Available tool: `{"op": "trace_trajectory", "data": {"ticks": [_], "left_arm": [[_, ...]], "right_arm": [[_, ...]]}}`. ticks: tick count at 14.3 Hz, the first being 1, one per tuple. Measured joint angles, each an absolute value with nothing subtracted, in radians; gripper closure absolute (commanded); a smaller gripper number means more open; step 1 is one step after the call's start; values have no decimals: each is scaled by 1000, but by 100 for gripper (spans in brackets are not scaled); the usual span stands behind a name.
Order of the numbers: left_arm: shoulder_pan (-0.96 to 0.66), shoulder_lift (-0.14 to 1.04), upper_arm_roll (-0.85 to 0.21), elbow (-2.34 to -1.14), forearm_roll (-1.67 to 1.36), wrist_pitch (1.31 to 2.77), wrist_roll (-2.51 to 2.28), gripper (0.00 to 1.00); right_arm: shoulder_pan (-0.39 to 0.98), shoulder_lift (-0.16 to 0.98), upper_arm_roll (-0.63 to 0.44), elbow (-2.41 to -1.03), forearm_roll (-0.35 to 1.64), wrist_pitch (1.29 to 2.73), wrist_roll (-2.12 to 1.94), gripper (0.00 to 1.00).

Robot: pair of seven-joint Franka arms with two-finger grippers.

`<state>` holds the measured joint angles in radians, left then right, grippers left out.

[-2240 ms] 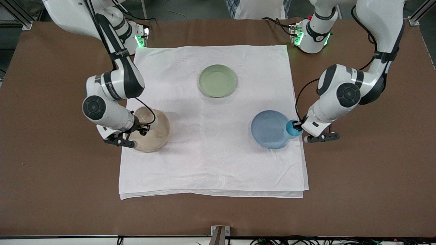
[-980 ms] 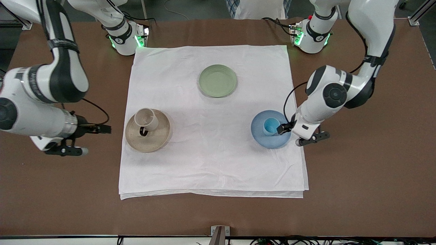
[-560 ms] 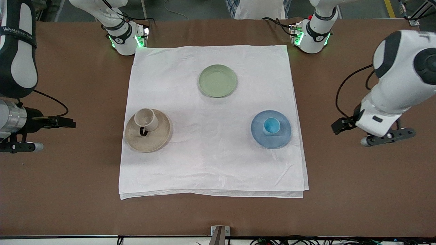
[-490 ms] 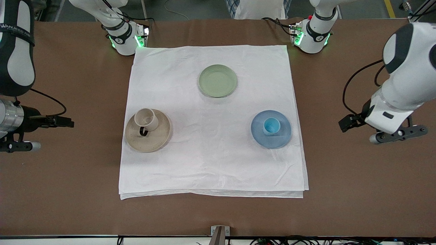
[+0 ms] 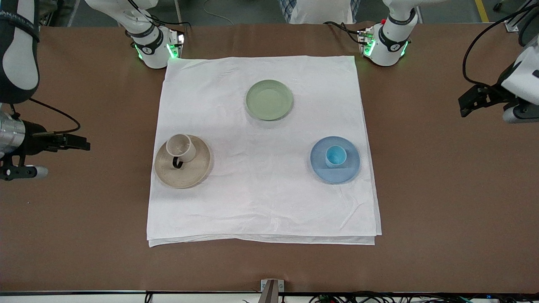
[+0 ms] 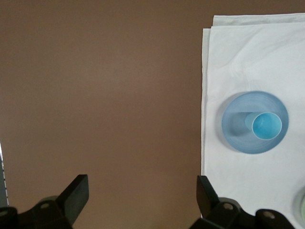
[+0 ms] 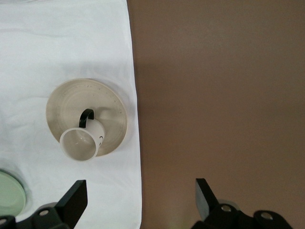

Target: Place blue cup in blue plate and white mug in gray plate

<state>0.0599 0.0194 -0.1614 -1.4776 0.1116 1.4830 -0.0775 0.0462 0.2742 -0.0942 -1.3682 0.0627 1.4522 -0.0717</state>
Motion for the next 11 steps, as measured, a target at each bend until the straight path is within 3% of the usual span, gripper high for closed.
{"op": "trace_trajectory", "data": {"ticks": [6,11], "left_arm": [[57,-6,-141,-1489,52,1429,-65,0],[55,-8,-141,-1509,50,1429,-65,0]], "right_arm": [[45,11,-95,-1564,16,1442,-72,0],[44,-115,-97,-1636,2,1428,-72,0]]}}
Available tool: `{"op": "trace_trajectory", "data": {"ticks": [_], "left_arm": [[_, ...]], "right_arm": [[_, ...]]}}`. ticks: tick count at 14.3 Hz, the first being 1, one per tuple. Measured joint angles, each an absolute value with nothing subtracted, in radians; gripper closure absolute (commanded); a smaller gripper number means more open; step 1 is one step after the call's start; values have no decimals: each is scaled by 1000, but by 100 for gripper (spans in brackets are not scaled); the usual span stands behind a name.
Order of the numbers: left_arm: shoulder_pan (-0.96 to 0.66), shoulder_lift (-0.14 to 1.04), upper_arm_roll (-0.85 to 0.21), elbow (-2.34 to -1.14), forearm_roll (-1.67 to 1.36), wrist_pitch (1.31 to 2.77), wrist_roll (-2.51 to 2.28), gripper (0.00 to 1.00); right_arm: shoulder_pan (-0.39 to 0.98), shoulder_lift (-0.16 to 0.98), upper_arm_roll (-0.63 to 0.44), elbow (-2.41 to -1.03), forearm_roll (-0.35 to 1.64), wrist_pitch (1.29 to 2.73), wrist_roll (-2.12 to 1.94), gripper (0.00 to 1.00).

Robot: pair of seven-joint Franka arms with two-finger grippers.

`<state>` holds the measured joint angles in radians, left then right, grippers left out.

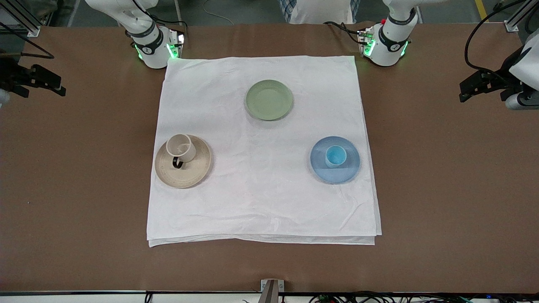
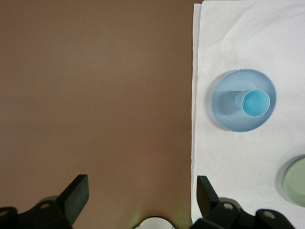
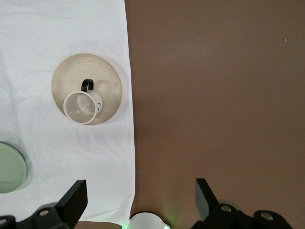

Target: Place blue cup in blue plate and white mug in gray plate

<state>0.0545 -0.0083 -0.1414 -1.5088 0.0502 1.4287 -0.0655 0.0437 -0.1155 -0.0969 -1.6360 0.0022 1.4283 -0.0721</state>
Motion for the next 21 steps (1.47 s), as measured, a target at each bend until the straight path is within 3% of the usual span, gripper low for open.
{"op": "trace_trajectory", "data": {"ticks": [21], "left_arm": [[51,-48,-143,-1560,5,1455,-65,0]], "right_arm": [[42,-189,-115,-1747,0,1499,-102,0]]}}
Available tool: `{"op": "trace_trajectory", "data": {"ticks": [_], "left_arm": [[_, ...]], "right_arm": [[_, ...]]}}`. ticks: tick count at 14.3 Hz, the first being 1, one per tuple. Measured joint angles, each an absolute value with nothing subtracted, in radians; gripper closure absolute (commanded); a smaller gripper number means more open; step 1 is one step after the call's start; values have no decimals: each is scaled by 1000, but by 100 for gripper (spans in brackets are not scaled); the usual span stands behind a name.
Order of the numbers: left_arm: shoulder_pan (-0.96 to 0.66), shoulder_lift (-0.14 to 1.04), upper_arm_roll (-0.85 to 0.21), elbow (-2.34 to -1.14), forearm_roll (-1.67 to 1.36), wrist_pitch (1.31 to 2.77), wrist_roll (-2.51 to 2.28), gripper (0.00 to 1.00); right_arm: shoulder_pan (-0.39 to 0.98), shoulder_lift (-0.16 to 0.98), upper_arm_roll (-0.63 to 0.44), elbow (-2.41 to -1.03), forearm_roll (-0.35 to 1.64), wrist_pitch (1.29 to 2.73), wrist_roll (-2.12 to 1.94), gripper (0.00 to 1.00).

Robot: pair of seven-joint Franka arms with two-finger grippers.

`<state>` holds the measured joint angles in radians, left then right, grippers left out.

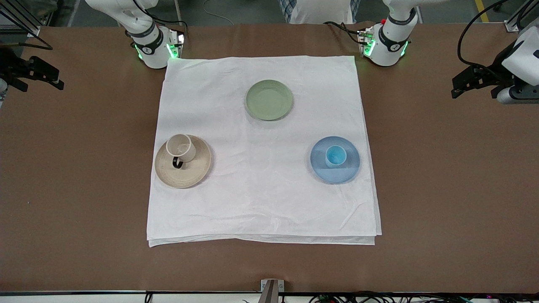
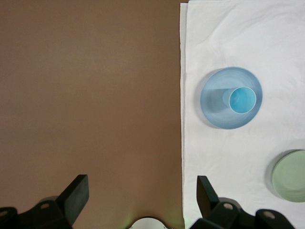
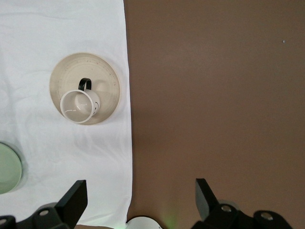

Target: Place blue cup in blue plate and white mug in gray plate

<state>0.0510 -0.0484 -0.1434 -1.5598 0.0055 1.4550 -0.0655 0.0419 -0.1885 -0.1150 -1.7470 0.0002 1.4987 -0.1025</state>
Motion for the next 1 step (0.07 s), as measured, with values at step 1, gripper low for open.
{"op": "trace_trajectory", "data": {"ticks": [1], "left_arm": [[51,-48,-143,-1560,5,1455,-65,0]], "right_arm": [[42,-188,-115,-1748,0,1499,-103,0]]}}
